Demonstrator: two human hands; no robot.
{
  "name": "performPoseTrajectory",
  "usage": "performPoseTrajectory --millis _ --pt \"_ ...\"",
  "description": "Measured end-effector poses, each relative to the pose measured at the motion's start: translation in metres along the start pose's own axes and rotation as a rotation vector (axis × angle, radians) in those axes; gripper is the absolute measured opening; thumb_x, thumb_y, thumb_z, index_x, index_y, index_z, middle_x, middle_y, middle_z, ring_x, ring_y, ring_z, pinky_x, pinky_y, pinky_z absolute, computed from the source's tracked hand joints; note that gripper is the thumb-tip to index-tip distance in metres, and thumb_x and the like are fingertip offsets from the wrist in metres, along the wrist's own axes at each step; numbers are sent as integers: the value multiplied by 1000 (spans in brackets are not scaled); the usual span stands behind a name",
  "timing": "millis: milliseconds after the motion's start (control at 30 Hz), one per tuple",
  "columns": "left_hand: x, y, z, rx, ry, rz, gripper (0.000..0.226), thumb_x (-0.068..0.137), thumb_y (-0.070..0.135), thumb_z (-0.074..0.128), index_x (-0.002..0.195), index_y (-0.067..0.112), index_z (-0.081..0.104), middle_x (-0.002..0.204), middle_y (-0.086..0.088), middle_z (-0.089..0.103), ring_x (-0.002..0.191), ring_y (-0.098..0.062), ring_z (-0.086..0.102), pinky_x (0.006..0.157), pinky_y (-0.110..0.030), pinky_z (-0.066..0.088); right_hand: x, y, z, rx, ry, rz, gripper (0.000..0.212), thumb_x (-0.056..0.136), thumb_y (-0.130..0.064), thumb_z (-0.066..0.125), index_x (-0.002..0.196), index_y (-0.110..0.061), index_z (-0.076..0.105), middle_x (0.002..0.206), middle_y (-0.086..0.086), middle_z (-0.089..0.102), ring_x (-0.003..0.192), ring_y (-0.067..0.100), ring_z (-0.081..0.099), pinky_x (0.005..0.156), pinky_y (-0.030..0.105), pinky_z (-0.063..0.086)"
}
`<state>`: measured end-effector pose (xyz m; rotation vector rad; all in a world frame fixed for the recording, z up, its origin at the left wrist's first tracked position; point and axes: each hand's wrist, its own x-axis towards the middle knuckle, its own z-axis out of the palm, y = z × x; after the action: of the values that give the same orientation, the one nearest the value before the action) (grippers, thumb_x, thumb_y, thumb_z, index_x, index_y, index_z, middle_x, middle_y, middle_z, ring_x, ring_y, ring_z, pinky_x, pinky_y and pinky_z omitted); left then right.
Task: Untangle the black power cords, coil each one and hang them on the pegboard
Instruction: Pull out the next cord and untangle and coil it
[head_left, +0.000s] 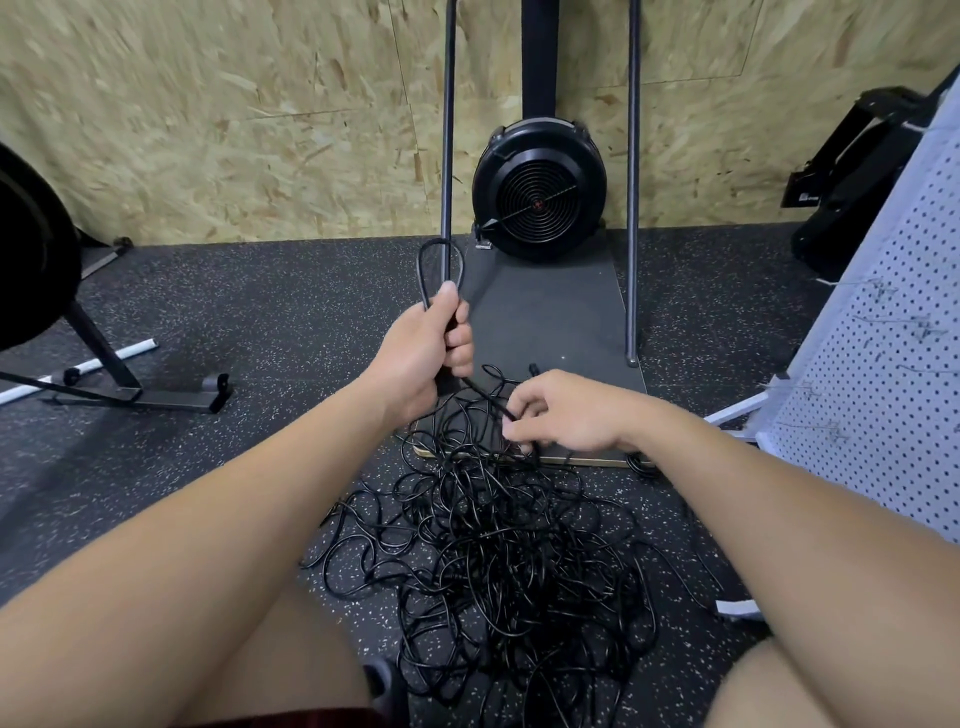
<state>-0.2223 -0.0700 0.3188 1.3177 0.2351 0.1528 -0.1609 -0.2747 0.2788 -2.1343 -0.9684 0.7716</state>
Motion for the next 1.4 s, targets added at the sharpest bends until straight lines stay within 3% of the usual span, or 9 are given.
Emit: performPoseTrajectory --millis 233,433,600,733,867,1000,1200,1300,1400 --pt "14 -9 -26 206 87 -20 35 116 41 50 99 14 65 68 7 40 57 -13 34 57 -29 31 -15 -31 -21 140 207 -253 10 104 -24 76 100 -17 82 81 -1 75 67 6 58 68 20 46" --pt "-7 -13 4 256 -247 -165 88 83 98 53 115 16 64 79 -3 54 67 -16 47 64 -32 37 -16 -43 -14 221 384 -218 15 98 -30 82 88 -19 82 79 -4 82 59 14 58 62 33 47" --pt "-22 -24 24 220 -419 -197 35 98 57 73 108 23 70 91 7 58 72 -7 44 62 -24 26 -11 -29 -17 50 537 81 27 91 -37 82 76 -16 77 67 2 73 63 22 61 55 30 45" --pt "-16 -24 18 135 -454 -224 41 101 30 78 132 12 58 90 5 54 73 -7 33 61 -21 21 -8 -21 -20 256 515 128 38 87 -48 88 86 -12 79 74 -5 74 69 14 66 64 28 53" --pt "-14 -16 15 42 -382 -202 41 110 35 66 139 7 57 93 -1 51 70 -7 34 57 -19 25 -17 -19 -29 561 333 -22 30 100 -23 81 119 -2 70 99 7 84 88 16 74 74 26 59" --pt "-12 -11 14 -39 -242 -162 54 113 41 58 151 2 57 87 3 52 67 -8 35 55 -19 27 -20 -1 -37 283 116 99 44 98 -58 76 118 -19 78 115 -8 82 110 10 71 98 31 48" --pt "-5 -10 3 98 -183 -189 65 110 63 48 134 7 71 79 5 47 63 -12 36 60 -27 32 -23 1 -39 252 383 80 25 108 -36 66 96 -18 81 82 8 72 75 12 67 85 40 48" --pt "-7 -13 2 116 -198 -267 56 112 63 43 105 11 65 74 0 45 64 -18 37 74 -36 53 -30 -21 -49 228 434 -56 27 109 -45 63 98 -33 84 76 -5 61 75 17 55 80 36 41" --pt "-8 -17 3 94 -231 -313 53 115 57 43 110 9 63 83 -10 61 72 -24 59 98 -51 62 -29 -37 -45 126 378 -180 26 107 -48 66 98 -36 86 94 3 80 88 29 69 86 49 51"
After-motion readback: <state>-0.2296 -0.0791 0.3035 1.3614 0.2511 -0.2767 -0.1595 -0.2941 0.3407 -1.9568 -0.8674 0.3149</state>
